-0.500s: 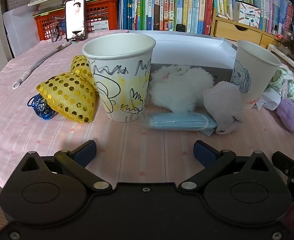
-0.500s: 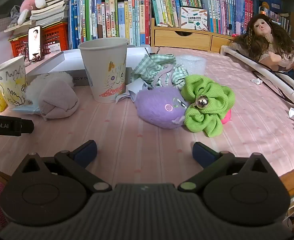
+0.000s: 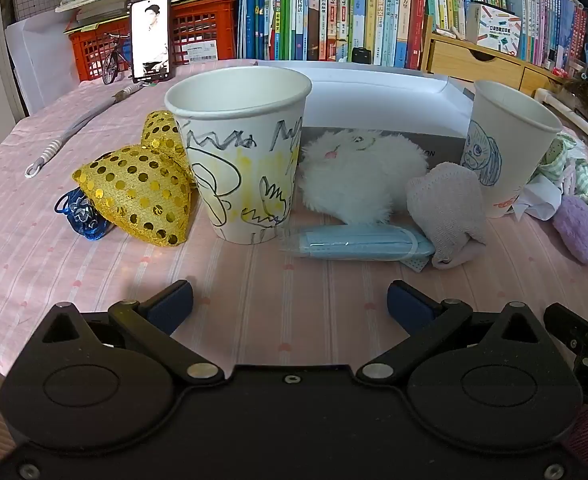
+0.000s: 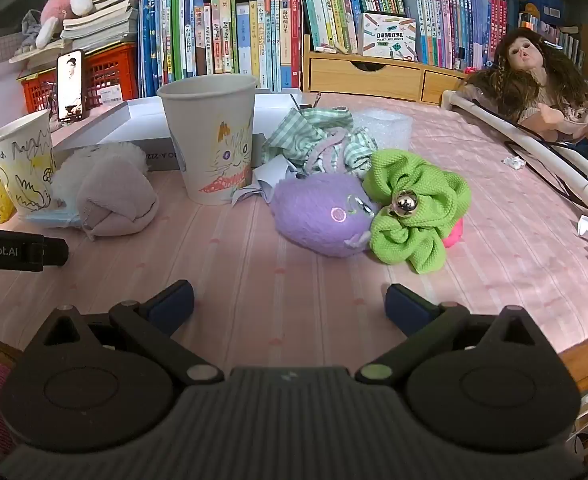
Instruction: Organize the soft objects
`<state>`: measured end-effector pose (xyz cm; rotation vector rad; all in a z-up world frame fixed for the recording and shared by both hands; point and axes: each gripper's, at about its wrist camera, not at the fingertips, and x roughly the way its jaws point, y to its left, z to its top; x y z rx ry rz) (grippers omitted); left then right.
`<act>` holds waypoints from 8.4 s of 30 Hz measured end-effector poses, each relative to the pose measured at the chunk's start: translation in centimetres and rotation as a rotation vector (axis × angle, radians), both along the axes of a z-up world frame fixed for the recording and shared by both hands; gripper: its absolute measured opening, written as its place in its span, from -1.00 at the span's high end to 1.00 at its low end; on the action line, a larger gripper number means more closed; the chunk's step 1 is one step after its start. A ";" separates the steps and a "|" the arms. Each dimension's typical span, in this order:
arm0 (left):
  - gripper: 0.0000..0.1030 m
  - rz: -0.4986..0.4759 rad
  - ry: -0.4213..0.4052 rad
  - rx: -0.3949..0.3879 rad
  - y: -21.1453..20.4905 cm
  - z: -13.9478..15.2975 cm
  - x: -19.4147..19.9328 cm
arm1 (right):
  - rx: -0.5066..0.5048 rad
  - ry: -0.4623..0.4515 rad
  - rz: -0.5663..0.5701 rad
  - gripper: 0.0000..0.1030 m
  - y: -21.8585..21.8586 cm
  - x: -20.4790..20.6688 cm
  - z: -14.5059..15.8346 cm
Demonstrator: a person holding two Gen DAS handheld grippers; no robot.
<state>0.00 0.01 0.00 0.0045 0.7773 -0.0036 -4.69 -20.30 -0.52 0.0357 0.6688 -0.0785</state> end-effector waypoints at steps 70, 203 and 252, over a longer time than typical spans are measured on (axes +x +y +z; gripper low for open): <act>-1.00 0.000 -0.001 0.001 0.0 0.0 0.0 | -0.003 0.001 0.000 -1.00 0.2 -0.3 0.0; 0.77 -0.330 -0.249 -0.142 -1.2 6.0 -1.2 | -0.017 -0.278 0.127 0.01 -1.3 0.7 5.1; 0.76 -0.209 0.127 -0.227 -3.0 10.8 23.2 | 0.196 0.098 0.180 0.01 -3.4 22.4 8.9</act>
